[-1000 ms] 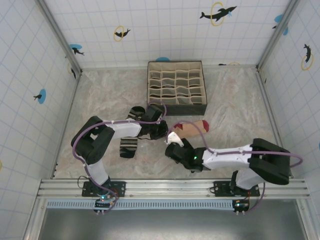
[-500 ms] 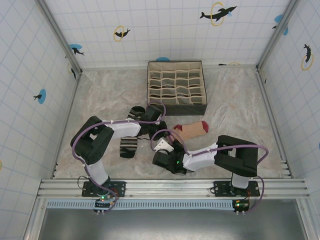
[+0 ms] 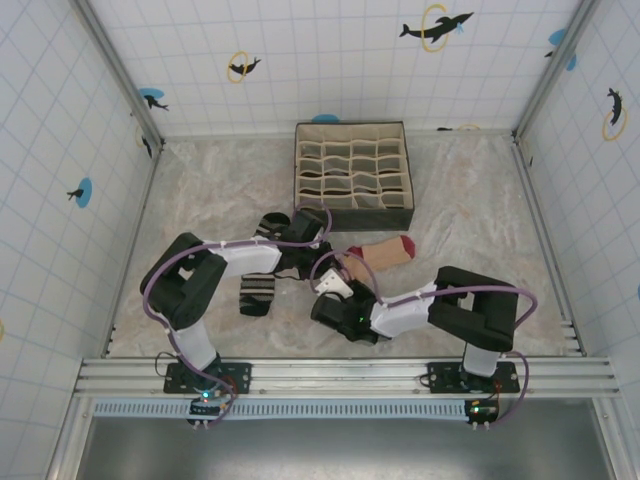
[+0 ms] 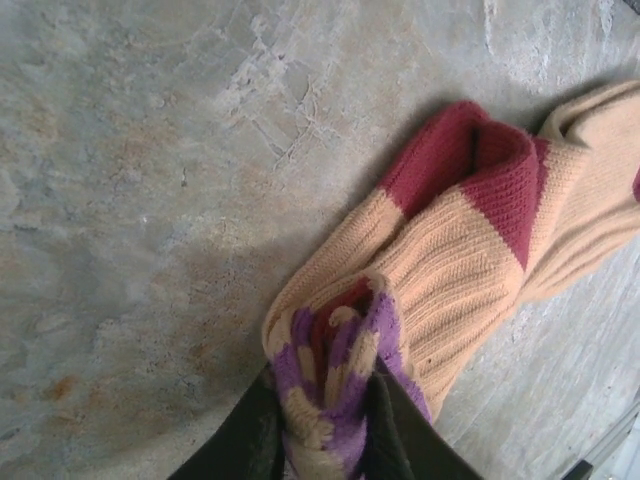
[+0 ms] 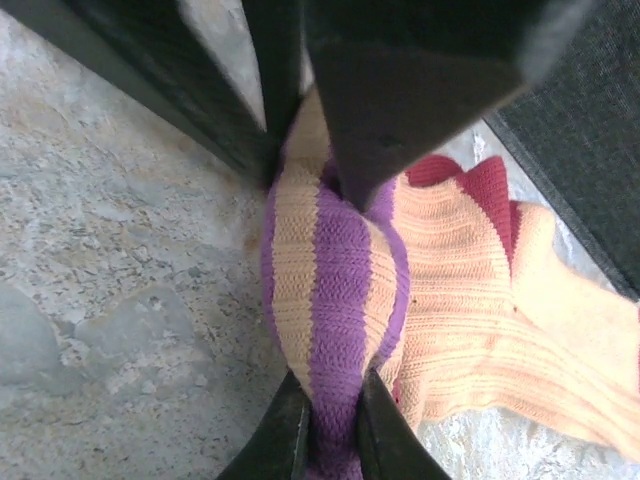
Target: Roll the socks
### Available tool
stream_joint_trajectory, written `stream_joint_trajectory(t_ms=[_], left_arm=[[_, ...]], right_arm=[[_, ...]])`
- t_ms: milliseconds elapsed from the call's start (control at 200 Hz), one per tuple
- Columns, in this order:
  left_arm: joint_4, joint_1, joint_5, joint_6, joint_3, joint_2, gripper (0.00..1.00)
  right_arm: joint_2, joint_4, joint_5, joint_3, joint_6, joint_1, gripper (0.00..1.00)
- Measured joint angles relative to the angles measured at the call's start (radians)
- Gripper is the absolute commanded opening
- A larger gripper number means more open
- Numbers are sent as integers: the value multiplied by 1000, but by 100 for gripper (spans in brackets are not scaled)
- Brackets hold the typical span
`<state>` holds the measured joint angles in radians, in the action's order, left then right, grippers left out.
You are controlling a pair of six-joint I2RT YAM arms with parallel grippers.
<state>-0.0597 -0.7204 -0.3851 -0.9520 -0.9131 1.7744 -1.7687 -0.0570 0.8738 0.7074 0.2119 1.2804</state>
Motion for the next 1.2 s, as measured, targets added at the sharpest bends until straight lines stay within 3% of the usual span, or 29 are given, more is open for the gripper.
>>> stream_joint_trajectory(t_ms=[120,235,530,831,1201], left_arm=[[-1,2,0,9,0,-11,61],[-2,4,1,14,-4,-27,66],[9,18,13,34,-1,-95,67],[83,26,21,36,62,-164,66],[179,4,-8,36,117,-139,60]], right_arm=[[42,-40,-40,-50,35,-26,0],[85,-80,-87,-93,66,-47,0],[197,-232,-271,-217,146,-134,0],[299,-411,-604,-348,235,-309,0],[283,-563,-983,-406,405,-515,0]])
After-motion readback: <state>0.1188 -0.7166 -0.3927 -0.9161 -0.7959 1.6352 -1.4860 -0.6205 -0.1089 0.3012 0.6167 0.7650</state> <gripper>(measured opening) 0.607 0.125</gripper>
